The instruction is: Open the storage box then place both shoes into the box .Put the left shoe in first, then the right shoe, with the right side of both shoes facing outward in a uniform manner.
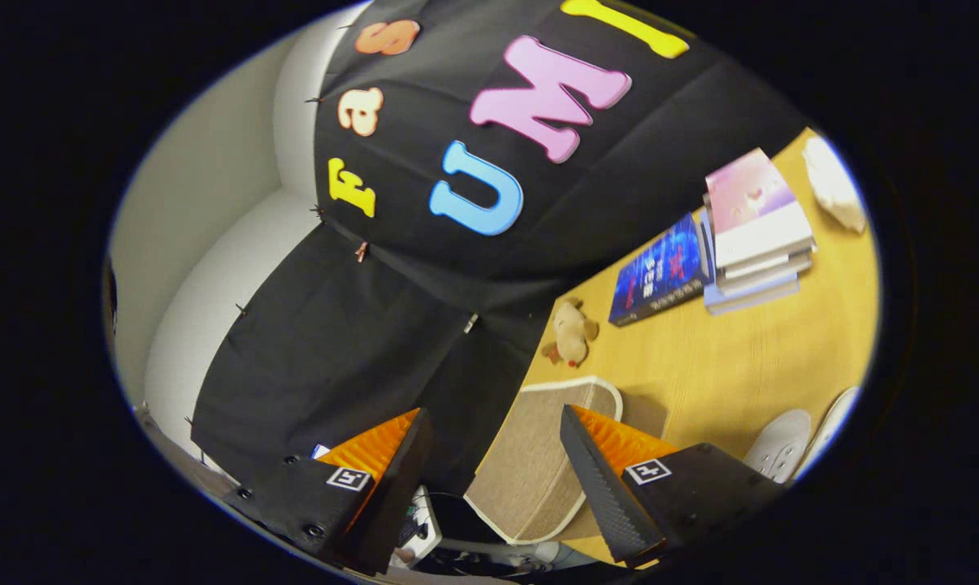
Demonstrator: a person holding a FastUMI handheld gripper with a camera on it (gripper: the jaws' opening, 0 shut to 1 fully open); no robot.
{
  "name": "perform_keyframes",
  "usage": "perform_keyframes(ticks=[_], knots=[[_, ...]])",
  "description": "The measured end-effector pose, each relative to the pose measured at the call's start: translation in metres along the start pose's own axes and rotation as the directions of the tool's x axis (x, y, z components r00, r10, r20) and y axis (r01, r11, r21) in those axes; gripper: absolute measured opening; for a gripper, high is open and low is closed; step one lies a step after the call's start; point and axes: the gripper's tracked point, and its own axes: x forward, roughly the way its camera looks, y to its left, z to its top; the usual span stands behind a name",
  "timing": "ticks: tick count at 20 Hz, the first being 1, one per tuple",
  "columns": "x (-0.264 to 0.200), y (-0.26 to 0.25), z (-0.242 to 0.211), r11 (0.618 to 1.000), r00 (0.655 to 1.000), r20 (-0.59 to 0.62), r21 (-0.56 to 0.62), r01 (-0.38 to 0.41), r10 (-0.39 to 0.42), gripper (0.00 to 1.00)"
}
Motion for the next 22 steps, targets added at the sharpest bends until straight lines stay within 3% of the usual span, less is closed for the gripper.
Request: perform_keyframes(ticks=[8, 16, 19, 20, 22], knots=[[0.045, -0.058, -0.088, 0.957, 0.967, -0.239, 0.288, -0.011, 0.084, 0.97], [0.065, -0.075, -0.116, 0.923, 0.939, -0.313, 0.385, -0.010, 0.141, 0.96], [0.063, -0.074, -0.118, 0.885, 0.926, -0.326, 0.465, -0.021, 0.193, 0.65], [0.056, -0.075, -0.127, 0.891, 0.918, -0.344, 0.454, -0.018, 0.194, 0.61], [0.046, -0.074, -0.133, 0.889, 0.911, -0.355, 0.457, -0.028, 0.211, 0.27]])
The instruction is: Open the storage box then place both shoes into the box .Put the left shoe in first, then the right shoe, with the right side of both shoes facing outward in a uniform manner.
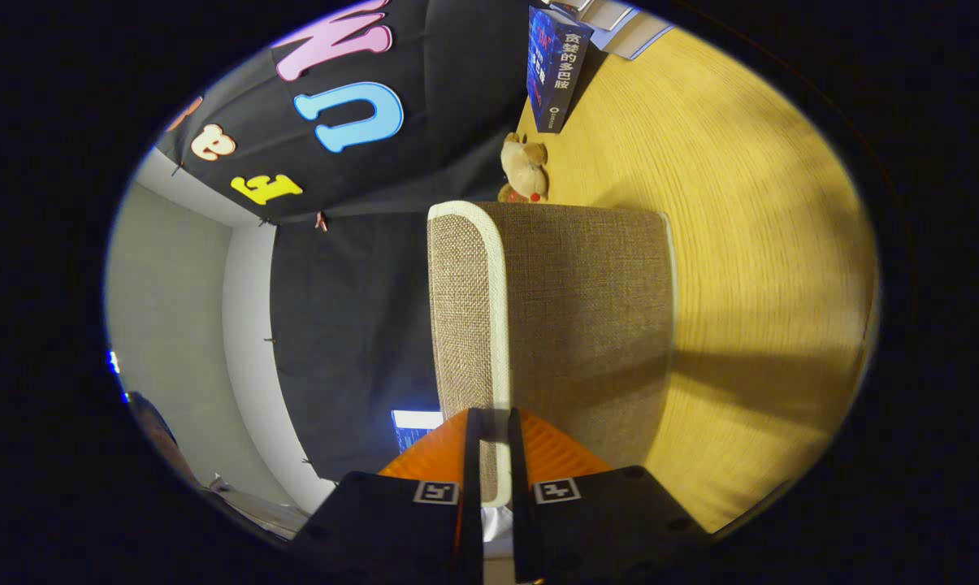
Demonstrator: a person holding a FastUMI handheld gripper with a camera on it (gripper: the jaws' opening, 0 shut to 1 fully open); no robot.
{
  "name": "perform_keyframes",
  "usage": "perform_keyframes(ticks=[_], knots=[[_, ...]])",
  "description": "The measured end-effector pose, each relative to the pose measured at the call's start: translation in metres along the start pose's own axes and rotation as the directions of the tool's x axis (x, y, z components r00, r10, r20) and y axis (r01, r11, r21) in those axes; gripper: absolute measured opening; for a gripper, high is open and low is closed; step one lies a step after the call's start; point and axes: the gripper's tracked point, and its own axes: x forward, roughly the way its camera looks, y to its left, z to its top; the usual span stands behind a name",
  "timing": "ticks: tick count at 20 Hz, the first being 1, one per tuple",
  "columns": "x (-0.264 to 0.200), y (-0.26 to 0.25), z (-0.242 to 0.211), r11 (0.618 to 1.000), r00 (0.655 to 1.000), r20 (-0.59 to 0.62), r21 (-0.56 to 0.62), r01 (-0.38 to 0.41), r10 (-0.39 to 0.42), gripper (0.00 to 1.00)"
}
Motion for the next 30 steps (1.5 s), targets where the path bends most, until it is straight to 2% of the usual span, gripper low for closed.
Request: perform_keyframes(ticks=[1, 3, 4, 7, 16, 22, 26, 30], knots=[[-0.003, 0.005, 0.000, 1.000, 1.000, 0.001, -0.012, -0.017, 0.017, 0.10], [-0.005, 0.009, 0.004, 0.999, 1.000, 0.007, -0.028, -0.018, 0.019, 0.05], [-0.006, 0.012, 0.005, 0.999, 1.000, 0.016, -0.030, -0.016, 0.017, 0.05], [-0.006, 0.045, 0.013, 0.996, 0.993, 0.072, -0.032, -0.087, 0.089, 0.05], [0.017, 0.129, 0.013, 0.981, 0.984, 0.124, -0.161, -0.106, 0.127, 0.05], [0.063, 0.179, 0.015, 0.966, 0.987, 0.142, -0.255, -0.040, 0.079, 0.05], [0.108, 0.207, 0.014, 0.949, 0.987, 0.138, -0.313, -0.031, 0.077, 0.07], [0.154, 0.220, 0.013, 0.951, 0.987, 0.141, -0.307, -0.034, 0.080, 0.07]])
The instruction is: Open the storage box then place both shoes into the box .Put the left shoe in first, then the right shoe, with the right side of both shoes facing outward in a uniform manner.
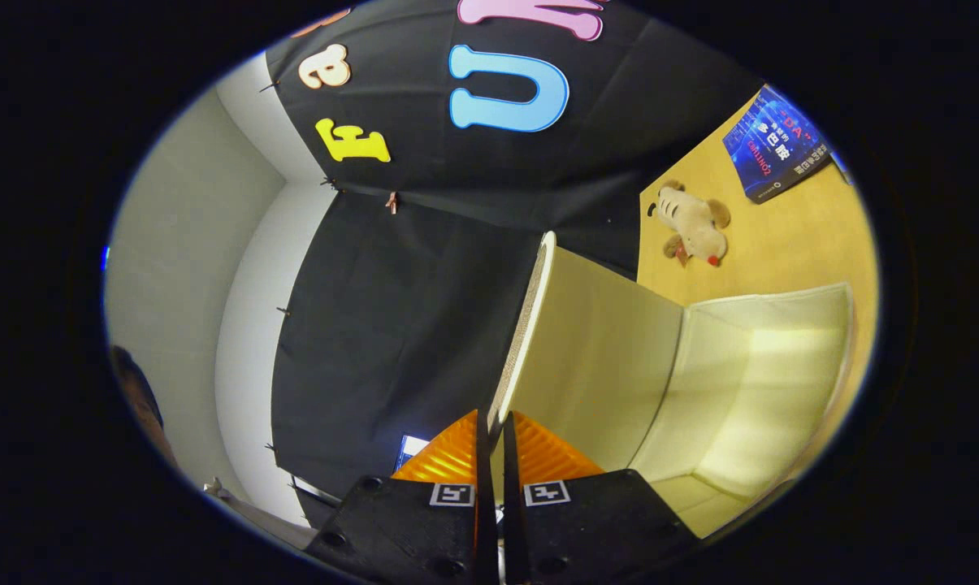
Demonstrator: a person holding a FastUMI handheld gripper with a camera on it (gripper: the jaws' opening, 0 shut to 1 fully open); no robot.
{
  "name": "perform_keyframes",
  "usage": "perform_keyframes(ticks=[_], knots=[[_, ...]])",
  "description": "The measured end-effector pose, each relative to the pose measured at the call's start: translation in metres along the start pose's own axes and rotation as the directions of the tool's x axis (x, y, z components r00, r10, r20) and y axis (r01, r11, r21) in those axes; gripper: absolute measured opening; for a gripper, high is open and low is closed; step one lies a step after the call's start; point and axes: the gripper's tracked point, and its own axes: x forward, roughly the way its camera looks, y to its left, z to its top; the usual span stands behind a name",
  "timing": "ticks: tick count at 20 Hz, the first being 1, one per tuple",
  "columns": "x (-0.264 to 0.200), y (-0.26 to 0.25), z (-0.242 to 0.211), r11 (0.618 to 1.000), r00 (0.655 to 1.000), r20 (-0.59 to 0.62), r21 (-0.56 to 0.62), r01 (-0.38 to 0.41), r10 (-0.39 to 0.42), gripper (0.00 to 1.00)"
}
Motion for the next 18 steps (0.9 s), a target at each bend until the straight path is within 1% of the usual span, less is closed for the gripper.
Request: perform_keyframes(ticks=[4, 6, 7, 11, 13, 16, 18], knots=[[0.034, 0.004, -0.007, 1.000, 1.000, 0.001, -0.003, -0.009, 0.009, 0.07], [0.042, 0.004, -0.008, 1.000, 1.000, 0.003, 0.000, -0.011, 0.011, 0.08], [0.052, 0.005, -0.009, 1.000, 1.000, 0.011, -0.002, -0.020, 0.020, 0.18], [0.052, 0.014, 0.015, 0.998, 0.995, 0.082, 0.027, -0.063, 0.061, 0.57], [0.052, 0.011, 0.024, 0.997, 0.992, 0.114, 0.033, -0.066, 0.062, 0.77], [0.045, 0.007, 0.035, 0.999, 0.988, 0.146, 0.021, -0.045, 0.042, 0.81], [0.041, 0.006, 0.038, 0.999, 0.987, 0.159, 0.019, -0.039, 0.035, 0.81]])
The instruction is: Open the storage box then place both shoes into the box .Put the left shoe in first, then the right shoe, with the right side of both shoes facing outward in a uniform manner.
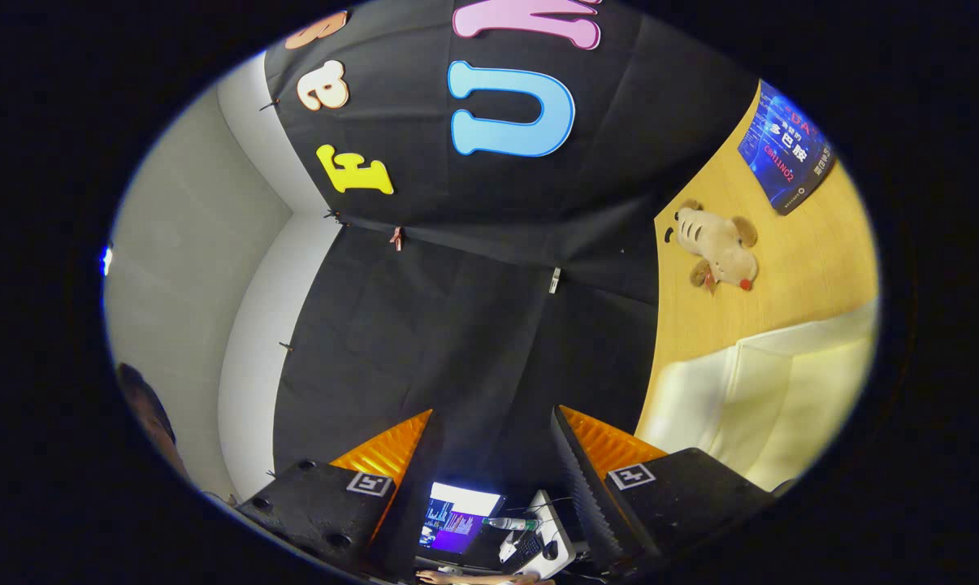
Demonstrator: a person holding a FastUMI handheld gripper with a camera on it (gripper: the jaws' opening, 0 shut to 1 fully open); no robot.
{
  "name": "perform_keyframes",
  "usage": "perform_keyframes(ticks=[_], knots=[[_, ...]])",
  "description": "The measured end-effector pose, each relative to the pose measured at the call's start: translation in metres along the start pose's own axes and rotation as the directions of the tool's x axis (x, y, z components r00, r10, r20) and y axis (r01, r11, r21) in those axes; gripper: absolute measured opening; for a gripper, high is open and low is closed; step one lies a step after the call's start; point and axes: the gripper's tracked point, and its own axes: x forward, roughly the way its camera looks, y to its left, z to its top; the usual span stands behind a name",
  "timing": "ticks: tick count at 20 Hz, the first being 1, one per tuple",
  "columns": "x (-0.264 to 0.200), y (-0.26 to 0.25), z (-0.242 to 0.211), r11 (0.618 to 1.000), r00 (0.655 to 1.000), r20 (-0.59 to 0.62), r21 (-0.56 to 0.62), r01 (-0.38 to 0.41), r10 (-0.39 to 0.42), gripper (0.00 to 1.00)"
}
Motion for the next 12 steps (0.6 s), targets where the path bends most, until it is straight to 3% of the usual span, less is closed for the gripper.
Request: perform_keyframes(ticks=[4, 6, 12], knots=[[-0.016, 0.000, 0.008, 1.000, 1.000, 0.026, -0.014, 0.015, -0.015, 0.83], [-0.029, -0.010, 0.013, 0.998, 0.998, 0.035, -0.032, 0.051, -0.050, 0.95], [-0.105, -0.041, 0.045, 0.980, 0.976, 0.128, -0.067, 0.186, -0.176, 0.96]])
